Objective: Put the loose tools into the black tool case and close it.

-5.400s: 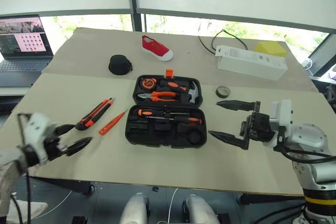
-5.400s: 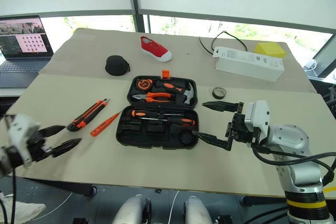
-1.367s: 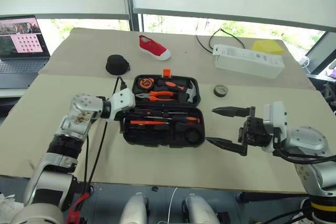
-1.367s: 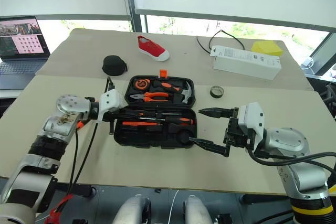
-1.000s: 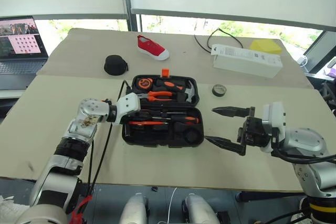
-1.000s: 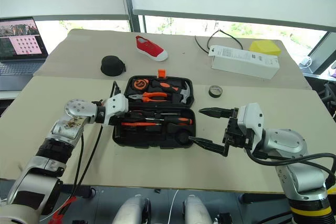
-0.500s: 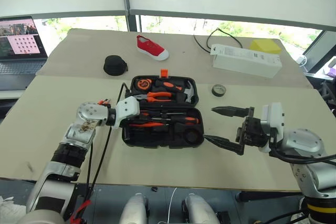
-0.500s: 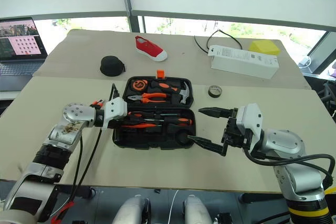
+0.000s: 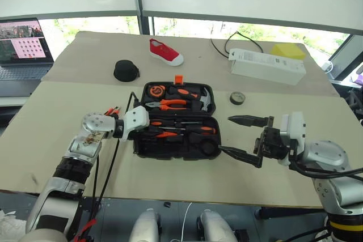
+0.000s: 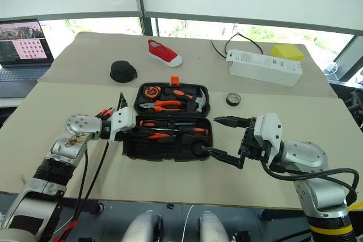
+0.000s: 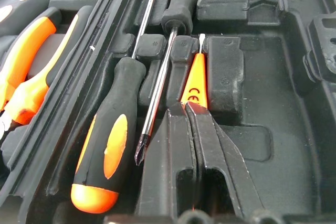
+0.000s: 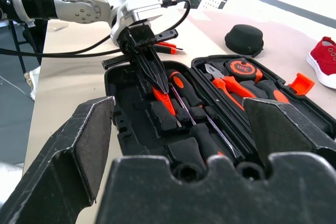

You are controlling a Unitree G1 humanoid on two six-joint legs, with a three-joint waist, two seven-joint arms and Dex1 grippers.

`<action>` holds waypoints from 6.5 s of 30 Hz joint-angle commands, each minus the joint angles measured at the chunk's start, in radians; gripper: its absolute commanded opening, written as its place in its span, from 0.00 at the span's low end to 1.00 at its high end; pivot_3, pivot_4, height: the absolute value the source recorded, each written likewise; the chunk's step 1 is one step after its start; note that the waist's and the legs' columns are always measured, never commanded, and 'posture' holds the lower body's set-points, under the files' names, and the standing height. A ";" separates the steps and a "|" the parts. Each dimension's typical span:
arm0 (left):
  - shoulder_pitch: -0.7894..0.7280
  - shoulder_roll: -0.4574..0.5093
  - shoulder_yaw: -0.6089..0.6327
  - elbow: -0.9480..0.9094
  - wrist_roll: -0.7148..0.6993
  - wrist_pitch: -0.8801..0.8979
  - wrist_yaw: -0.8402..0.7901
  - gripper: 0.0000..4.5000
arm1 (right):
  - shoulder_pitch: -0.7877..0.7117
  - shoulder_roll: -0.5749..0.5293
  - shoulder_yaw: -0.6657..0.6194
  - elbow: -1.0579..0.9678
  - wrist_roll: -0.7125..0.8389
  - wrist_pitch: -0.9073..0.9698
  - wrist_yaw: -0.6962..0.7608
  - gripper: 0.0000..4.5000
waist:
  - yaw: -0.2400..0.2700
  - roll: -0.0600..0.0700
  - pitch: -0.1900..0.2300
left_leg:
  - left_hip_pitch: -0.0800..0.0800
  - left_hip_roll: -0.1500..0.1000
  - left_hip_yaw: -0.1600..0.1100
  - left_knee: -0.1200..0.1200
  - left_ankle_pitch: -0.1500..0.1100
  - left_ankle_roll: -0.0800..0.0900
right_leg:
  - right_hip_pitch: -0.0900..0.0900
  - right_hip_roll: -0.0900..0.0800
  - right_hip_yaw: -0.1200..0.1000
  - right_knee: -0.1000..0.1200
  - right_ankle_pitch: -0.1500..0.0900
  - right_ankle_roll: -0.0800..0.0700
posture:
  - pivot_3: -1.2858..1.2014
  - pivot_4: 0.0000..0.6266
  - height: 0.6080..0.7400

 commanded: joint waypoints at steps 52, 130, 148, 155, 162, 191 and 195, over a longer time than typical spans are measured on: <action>0.140 0.195 0.325 0.049 -0.134 0.450 0.411 0.70 | -0.098 0.114 0.012 0.065 0.031 -0.167 -0.025 1.00 | -0.001 -0.004 0.002 | 0.000 -0.002 0.003 -0.008 0.000 0.000 | -0.005 -0.006 -0.001 -0.001 0.001 -0.001 | 0.52 0.24 1.00; 0.178 0.068 0.037 -0.231 -0.112 0.066 -0.047 0.00 | 0.127 -0.002 -0.104 -0.051 0.052 -0.119 -0.082 1.00 | 0.012 -0.003 0.002 | -0.002 0.000 0.001 0.000 0.000 0.000 | -0.002 0.000 0.001 -0.001 0.001 0.000 | 0.52 0.24 1.00; 0.206 0.003 -0.126 -0.203 -0.020 0.290 0.064 0.00 | 0.093 0.005 -0.097 -0.045 0.044 -0.114 -0.092 1.00 | 0.013 0.010 -0.007 | 0.012 0.000 0.002 -0.001 0.000 0.000 | 0.012 -0.001 0.001 -0.002 0.000 0.001 | 0.52 0.24 1.00; 0.226 -0.031 -0.068 -0.225 -0.072 0.178 0.077 0.00 | 0.094 0.010 -0.096 -0.043 0.039 -0.119 -0.098 1.00 | 0.009 0.017 -0.013 | 0.014 0.000 0.002 -0.002 0.000 0.000 | 0.013 0.000 0.002 -0.002 -0.003 0.005 | 0.52 0.24 1.00; 0.222 -0.044 0.252 -0.347 -0.371 0.109 0.070 0.31 | 0.195 0.018 -0.238 0.048 0.033 -0.163 -0.117 1.00 | -0.001 0.010 -0.008 | 0.007 0.001 0.001 -0.003 0.000 0.000 | 0.007 0.000 0.001 -0.003 0.000 0.000 | 0.52 0.24 1.00; 0.321 0.009 0.462 -0.296 -0.512 0.161 0.042 0.98 | -0.780 -0.040 0.252 0.991 -0.485 0.177 -0.148 1.00 | -0.026 0.010 -0.003 | 0.002 0.001 0.003 -0.012 0.000 0.001 | -0.004 0.001 0.004 -0.006 0.000 -0.004 | 0.52 0.24 1.00; 0.316 0.005 0.437 -0.331 -0.486 0.141 0.061 0.98 | -0.976 0.037 0.342 1.292 -0.595 0.107 -0.140 1.00 | -0.021 0.010 -0.003 | -0.009 0.001 0.003 -0.013 0.000 0.000 | -0.015 0.000 0.003 -0.007 0.000 -0.004 | 0.52 0.24 1.00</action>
